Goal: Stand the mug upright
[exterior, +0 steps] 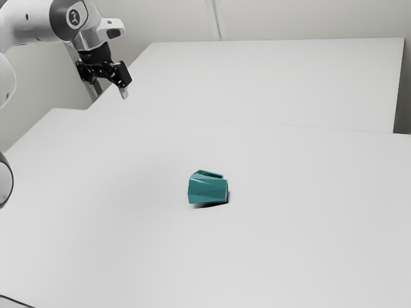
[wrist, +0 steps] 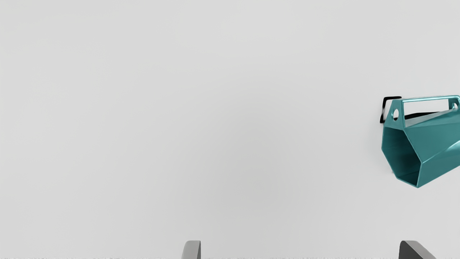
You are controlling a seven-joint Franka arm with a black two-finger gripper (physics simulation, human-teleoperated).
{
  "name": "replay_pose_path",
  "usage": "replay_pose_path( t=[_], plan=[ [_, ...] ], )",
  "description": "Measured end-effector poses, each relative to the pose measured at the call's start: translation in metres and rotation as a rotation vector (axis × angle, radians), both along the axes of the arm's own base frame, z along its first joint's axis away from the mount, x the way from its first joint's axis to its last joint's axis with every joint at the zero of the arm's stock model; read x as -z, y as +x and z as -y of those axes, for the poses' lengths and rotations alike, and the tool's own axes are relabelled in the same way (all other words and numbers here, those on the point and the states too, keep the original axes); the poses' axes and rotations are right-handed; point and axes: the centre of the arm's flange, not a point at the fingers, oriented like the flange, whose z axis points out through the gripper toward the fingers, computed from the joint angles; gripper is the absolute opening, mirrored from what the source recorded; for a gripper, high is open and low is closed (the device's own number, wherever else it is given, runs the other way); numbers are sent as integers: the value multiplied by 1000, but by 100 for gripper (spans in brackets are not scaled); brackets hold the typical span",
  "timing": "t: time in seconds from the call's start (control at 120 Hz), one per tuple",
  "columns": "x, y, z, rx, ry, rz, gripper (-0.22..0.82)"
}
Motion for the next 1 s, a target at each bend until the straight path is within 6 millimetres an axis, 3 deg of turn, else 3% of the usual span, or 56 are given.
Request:
replay_pose_path(
  t=[0.342,0.5,0.683,0.783,1.0],
  plan=[
    [8,0,3,2,-11,-21,60],
    [42,-8,0,-30,-145,-74,60],
    [95,-20,10,-49,-350,-102,60],
    [129,-27,12,-67,-456,-91,60],
    [178,-35,10,-85,-620,-29,60]
  ],
)
